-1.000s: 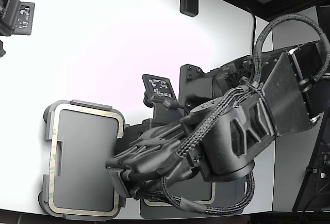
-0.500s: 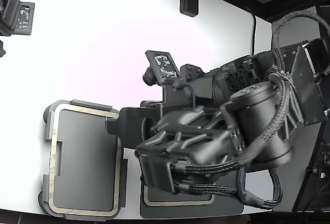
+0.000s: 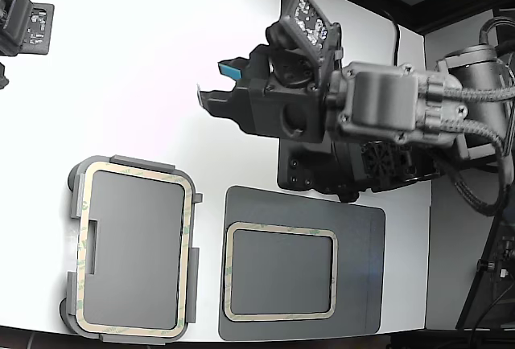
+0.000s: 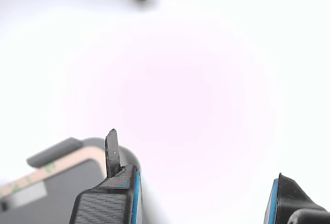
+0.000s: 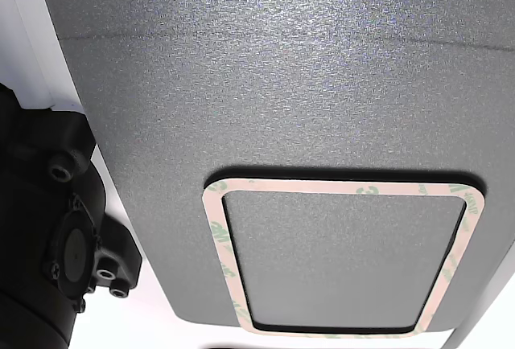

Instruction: Grab top frame and put it into gray box.

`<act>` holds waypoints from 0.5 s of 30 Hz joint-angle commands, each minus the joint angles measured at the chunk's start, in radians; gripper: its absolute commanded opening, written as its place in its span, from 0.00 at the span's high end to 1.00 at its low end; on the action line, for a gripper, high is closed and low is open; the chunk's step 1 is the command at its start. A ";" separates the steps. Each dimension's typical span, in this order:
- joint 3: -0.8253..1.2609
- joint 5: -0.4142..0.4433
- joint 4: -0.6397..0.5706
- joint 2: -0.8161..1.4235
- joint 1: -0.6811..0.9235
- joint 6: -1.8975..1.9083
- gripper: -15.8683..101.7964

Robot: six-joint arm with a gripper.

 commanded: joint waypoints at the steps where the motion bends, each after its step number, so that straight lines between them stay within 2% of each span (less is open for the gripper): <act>1: 0.176 -0.040 -0.080 0.221 -0.083 -0.331 0.02; 6: 0.439 -0.164 -0.181 0.463 -0.209 -0.474 0.02; 15: 0.750 -0.207 -0.224 0.782 -0.245 -0.515 0.02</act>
